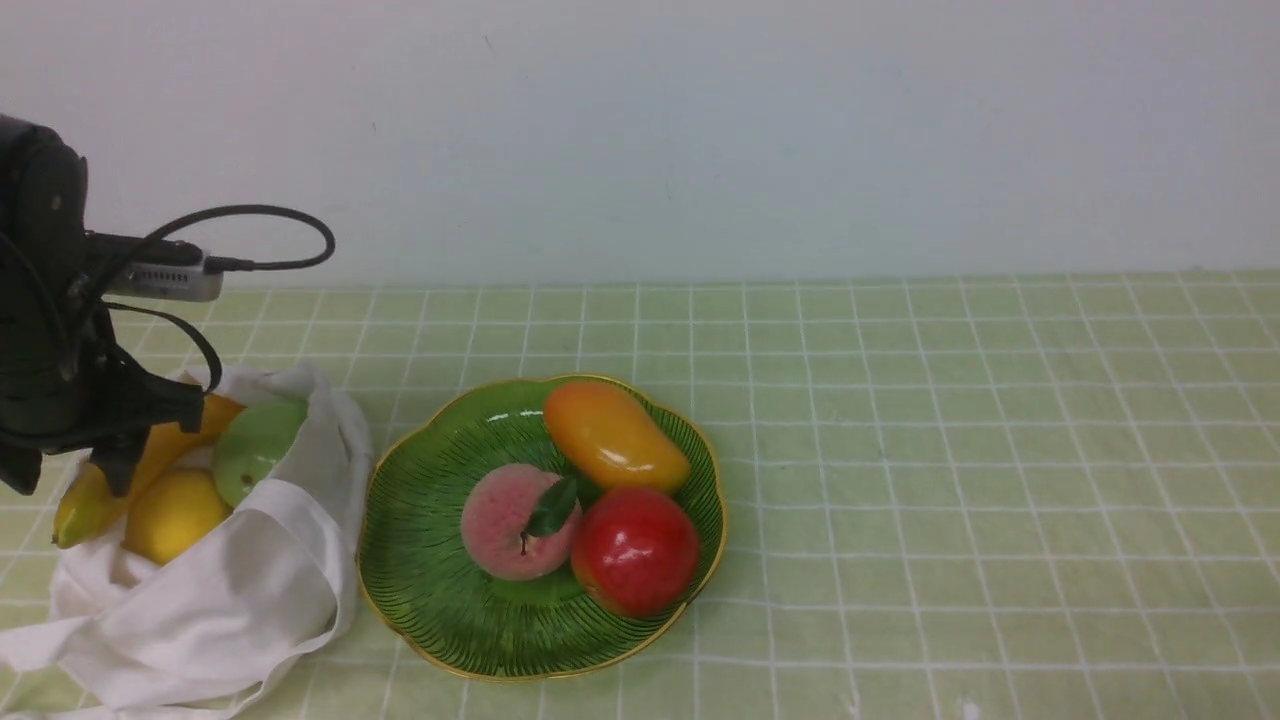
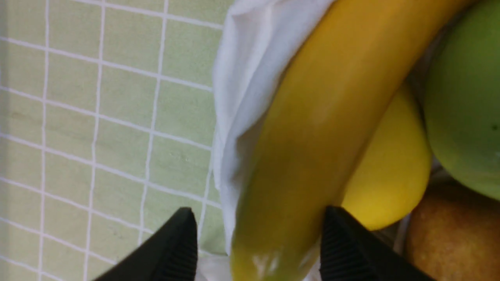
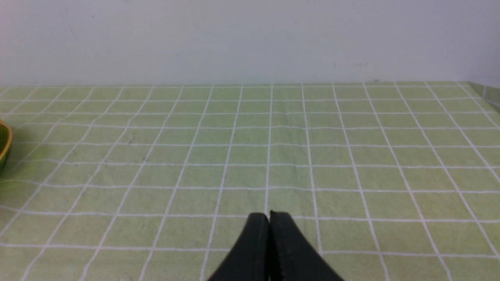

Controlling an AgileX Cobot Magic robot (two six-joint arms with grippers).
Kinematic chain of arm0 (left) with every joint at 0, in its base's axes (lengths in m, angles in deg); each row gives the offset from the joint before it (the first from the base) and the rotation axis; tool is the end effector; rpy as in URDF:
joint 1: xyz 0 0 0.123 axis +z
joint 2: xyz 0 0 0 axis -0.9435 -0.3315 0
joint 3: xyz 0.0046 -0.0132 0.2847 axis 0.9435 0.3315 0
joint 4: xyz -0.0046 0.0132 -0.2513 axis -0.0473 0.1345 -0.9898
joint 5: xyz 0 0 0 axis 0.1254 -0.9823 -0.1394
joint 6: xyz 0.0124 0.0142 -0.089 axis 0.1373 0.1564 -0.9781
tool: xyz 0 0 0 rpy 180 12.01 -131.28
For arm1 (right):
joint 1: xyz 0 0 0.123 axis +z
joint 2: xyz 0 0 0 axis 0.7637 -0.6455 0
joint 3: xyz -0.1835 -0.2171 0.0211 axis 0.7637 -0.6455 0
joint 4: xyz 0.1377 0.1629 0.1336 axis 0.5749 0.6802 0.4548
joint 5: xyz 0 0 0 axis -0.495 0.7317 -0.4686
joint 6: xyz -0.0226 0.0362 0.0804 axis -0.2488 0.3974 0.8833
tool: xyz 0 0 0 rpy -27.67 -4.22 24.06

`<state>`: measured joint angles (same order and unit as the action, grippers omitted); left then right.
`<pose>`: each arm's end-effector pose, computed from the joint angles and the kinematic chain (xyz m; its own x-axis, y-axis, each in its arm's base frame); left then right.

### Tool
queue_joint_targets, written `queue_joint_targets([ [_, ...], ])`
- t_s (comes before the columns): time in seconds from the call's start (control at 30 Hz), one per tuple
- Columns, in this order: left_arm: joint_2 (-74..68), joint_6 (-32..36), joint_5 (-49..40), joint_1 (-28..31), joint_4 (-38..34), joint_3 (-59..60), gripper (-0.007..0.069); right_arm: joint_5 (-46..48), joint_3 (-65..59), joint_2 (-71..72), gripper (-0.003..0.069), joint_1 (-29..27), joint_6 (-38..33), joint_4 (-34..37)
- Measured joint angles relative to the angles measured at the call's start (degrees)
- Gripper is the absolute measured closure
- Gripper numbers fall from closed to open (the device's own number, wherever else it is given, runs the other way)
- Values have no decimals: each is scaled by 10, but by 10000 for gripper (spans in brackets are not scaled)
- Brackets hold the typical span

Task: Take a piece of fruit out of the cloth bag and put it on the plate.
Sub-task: Use the left arm to grab a banana from the bag

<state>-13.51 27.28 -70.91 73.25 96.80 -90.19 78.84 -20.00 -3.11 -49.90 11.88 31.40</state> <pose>0.3344 0.0407 0.2389 -0.9726 -0.1316 -0.1915 -0.1795 0.9491 0.2589 0.0530 -0.0003 0.1722 -0.2895 0.0133 -0.9571 0.0075 0.9999 0.0117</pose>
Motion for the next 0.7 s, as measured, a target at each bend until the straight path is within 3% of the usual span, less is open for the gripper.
queue_joint_targets([
  [0.2,-9,17,33,-1,-40,0,239,0,0,0,673,0,0,0],
  [0.7,-61,19,65,-1,-42,-1,239,0,0,0,673,0,0,0],
])
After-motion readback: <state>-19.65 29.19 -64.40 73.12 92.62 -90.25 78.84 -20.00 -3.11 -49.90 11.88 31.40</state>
